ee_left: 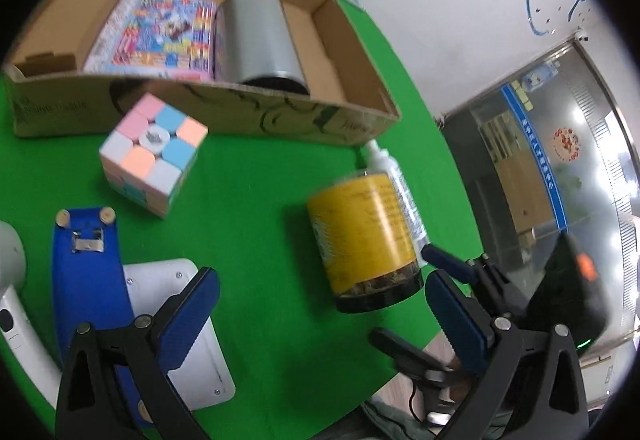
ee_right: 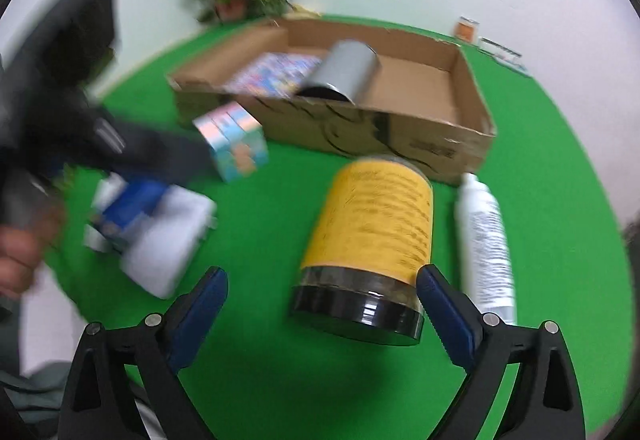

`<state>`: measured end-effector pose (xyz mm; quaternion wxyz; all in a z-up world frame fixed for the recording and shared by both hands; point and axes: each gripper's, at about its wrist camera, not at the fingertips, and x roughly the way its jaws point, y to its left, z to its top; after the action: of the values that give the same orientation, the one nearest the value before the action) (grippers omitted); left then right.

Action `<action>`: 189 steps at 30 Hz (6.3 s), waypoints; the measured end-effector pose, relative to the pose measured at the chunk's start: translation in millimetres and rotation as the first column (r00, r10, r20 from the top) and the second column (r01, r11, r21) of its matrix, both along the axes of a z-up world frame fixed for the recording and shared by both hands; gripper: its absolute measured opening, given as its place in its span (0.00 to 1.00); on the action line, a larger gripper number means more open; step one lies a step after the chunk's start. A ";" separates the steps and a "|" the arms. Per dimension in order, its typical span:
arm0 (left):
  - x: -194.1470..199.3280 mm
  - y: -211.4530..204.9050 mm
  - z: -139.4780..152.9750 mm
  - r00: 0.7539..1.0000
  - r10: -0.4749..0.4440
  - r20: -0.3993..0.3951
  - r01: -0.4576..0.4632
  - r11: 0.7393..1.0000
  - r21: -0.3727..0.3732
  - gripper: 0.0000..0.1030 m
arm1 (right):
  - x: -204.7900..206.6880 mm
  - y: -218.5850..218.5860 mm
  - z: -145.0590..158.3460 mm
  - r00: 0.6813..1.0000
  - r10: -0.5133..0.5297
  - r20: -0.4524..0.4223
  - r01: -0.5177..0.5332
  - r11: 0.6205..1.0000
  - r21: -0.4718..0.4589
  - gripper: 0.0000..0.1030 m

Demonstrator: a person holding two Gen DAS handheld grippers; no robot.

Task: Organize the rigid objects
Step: 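Release the cylinder and move the right tool to the yellow jar, then grasp the yellow-labelled jar with the right tool, then carry the yellow jar into the box beside the silver cylinder and release, then move the right tool to the white spray bottle and grasp it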

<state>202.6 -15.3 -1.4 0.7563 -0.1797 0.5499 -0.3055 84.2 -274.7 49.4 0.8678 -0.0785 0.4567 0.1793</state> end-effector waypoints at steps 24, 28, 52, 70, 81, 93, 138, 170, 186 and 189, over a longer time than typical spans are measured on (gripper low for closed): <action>34.0 -6.5 -16.1 0.993 0.003 -0.118 -0.011 0.998 -0.066 0.99 | 39.3 -39.0 -2.0 0.991 0.053 -0.124 -0.007 0.940 0.342 0.71; 43.2 -13.0 -26.1 0.990 0.004 -0.143 -0.008 1.000 -0.029 0.94 | 59.2 -55.0 -27.5 0.965 -0.025 -0.260 0.119 0.928 0.354 0.72; 46.1 18.5 -32.8 0.989 -0.003 -0.145 0.000 1.000 -0.025 0.78 | 87.2 14.7 -66.5 0.907 0.054 -0.418 0.128 0.910 0.395 0.84; 35.7 4.4 -19.4 0.995 0.018 -0.097 -0.017 1.000 0.010 0.78 | 89.9 32.2 -64.9 0.924 0.029 -0.381 0.114 0.930 0.349 0.84; 41.2 -12.5 30.1 0.998 0.036 0.048 -0.037 0.999 0.031 0.78 | 105.6 6.6 -14.7 0.963 0.040 -0.268 0.063 0.930 0.363 0.82; 111.4 -30.2 70.7 0.992 0.024 0.123 -0.022 1.000 -0.018 0.78 | 178.6 -7.6 52.6 0.980 0.047 -0.195 0.019 0.947 0.321 0.82; 159.2 -27.7 73.4 0.965 0.157 0.209 -0.188 0.972 0.138 0.77 | 277.2 -25.8 -44.6 0.928 -0.162 -0.336 0.203 0.975 0.089 0.84; -22.7 30.3 94.1 0.751 0.211 0.626 -0.397 0.902 0.172 0.99 | 56.0 -32.3 22.1 0.965 -0.259 0.047 0.249 0.956 0.155 0.99; -53.4 -2.3 74.9 0.812 0.121 0.571 -0.260 0.951 0.168 0.81 | 44.5 -113.1 -21.6 0.935 -0.355 -0.015 0.355 0.935 0.012 0.82; -55.2 -1.1 73.9 0.807 0.171 0.566 -0.284 0.951 0.118 1.00 | 55.5 -132.4 -41.2 0.927 -0.364 -0.093 0.364 0.931 -0.013 0.67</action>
<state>147.4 -16.4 72.5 0.9271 -0.0738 0.3117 -0.1949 139.7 -407.1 8.2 0.8638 0.0179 0.5031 0.0196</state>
